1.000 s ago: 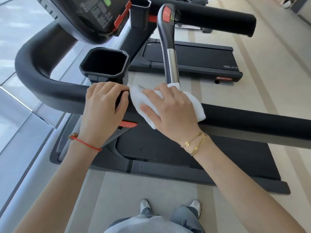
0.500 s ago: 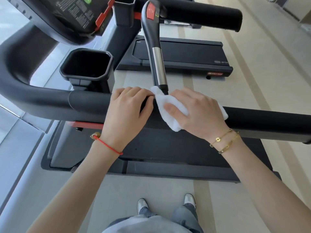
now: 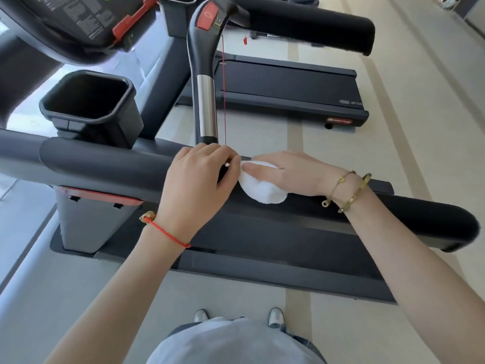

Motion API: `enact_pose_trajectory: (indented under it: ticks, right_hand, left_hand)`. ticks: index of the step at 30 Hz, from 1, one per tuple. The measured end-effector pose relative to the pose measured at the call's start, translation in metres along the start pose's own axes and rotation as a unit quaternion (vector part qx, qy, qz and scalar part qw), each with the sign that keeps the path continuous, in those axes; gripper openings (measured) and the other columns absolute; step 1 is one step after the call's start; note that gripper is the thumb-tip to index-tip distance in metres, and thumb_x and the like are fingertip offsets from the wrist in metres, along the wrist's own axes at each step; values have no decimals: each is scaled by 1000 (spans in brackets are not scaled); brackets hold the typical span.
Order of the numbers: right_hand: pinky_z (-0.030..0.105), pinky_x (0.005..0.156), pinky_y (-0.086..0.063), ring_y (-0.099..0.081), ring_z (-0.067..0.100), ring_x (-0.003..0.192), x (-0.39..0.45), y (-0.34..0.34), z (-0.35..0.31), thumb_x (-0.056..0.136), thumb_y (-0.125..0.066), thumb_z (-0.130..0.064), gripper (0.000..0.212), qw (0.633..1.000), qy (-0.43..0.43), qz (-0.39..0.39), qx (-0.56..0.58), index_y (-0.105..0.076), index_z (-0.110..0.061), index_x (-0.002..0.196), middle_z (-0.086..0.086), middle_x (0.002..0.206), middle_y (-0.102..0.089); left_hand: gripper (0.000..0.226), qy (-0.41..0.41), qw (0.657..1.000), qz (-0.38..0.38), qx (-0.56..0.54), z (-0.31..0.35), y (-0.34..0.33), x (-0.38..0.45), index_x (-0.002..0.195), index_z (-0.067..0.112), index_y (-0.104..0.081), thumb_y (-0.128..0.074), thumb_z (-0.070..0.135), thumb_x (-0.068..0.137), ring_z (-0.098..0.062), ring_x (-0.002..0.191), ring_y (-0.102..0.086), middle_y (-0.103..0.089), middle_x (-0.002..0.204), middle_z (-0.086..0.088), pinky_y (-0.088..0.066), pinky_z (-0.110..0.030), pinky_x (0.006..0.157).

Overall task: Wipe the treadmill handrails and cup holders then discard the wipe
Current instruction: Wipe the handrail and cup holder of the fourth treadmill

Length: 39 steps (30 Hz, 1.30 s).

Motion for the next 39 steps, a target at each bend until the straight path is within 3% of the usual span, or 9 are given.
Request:
enact_pose_trajectory:
  ticks: [2, 6, 9, 14, 21, 29, 31, 34, 39]
  right_hand:
    - [29, 80, -44, -59, 14, 89, -11, 5, 14, 94, -30, -67, 37, 1000, 4, 8, -7, -55, -45, 77, -14, 88, -64]
    - [25, 71, -41, -58, 5, 82, -52, 23, 73, 93, -29, -68, 43, 999, -30, 15, -17, -63, -41, 93, -19, 83, -65]
    - [26, 65, -35, -53, 6, 70, -84, 37, 117, 90, -28, -74, 52, 997, -63, 31, -14, -65, -39, 98, -20, 68, -59]
    - [26, 58, -29, -47, 5, 59, -117, 49, 151, 93, -28, -70, 50, 994, -85, 54, -33, -63, -34, 86, -27, 58, -53]
    - [31, 58, -37, -56, 18, 68, -159, 66, 158, 84, -17, -74, 59, 973, -55, 185, -128, -58, -32, 90, -9, 73, -61]
    - [27, 57, -36, -56, 17, 75, -204, 70, 177, 89, -28, -69, 46, 933, -47, 319, -159, -57, -36, 102, -8, 88, -60]
    - [28, 59, -42, -58, 17, 80, -218, 71, 189, 90, -32, -66, 45, 923, -50, 362, -121, -60, -34, 105, -8, 91, -60]
    - [35, 74, -50, -58, 15, 90, -235, 67, 206, 93, -41, -58, 38, 913, -34, 407, -12, -60, -29, 110, -9, 101, -58]
    - [24, 84, -46, -54, 3, 103, -250, 50, 232, 95, -49, -49, 22, 894, -28, 420, 150, -51, -39, 115, -14, 113, -52]
  left_hand:
    - [23, 3, 1000, -4, -5, 11, -6, 2, 93, 12, -72, -53, 23, 99, -22, 77, -62, -71, 86, 2, -47, -39, 79]
    - [24, -1, 1000, -9, 8, 40, -22, 5, 92, 14, -72, -52, 25, 101, -20, 72, -61, -70, 81, 3, -48, -33, 76]
    - [25, 3, 1000, -16, 10, 62, -36, 6, 88, 17, -71, -52, 27, 101, -19, 64, -57, -67, 71, 6, -37, -24, 70]
    - [29, -1, 999, -43, 14, 99, -62, 7, 87, 16, -70, -49, 30, 102, -21, 60, -55, -65, 66, 5, -35, -26, 66]
    - [32, -4, 999, -44, 22, 142, -84, 7, 83, 13, -68, -48, 29, 102, -22, 58, -52, -61, 63, 3, -31, -26, 65]
    - [32, -25, 998, -54, 11, 187, -112, 6, 81, 11, -68, -48, 26, 102, -23, 60, -51, -64, 67, 1, -31, -27, 66]
    - [31, -33, 998, -50, 9, 199, -117, 7, 81, 11, -68, -48, 25, 101, -21, 58, -49, -64, 67, 1, -31, -26, 66]
    - [34, -39, 997, -58, 15, 212, -128, 8, 81, 11, -67, -45, 26, 102, -22, 59, -50, -64, 68, 0, -36, -28, 67]
    - [46, -33, 996, -74, 42, 219, -136, 7, 81, 10, -68, -33, 32, 103, -26, 63, -55, -67, 71, -3, -41, -30, 71]
Point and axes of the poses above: each hand's wrist, its own x-axis towards the middle knuckle, its own y-axis out of the back of the hand, z = x × y, the point moved 10 cm from there along x, towards the middle knuckle
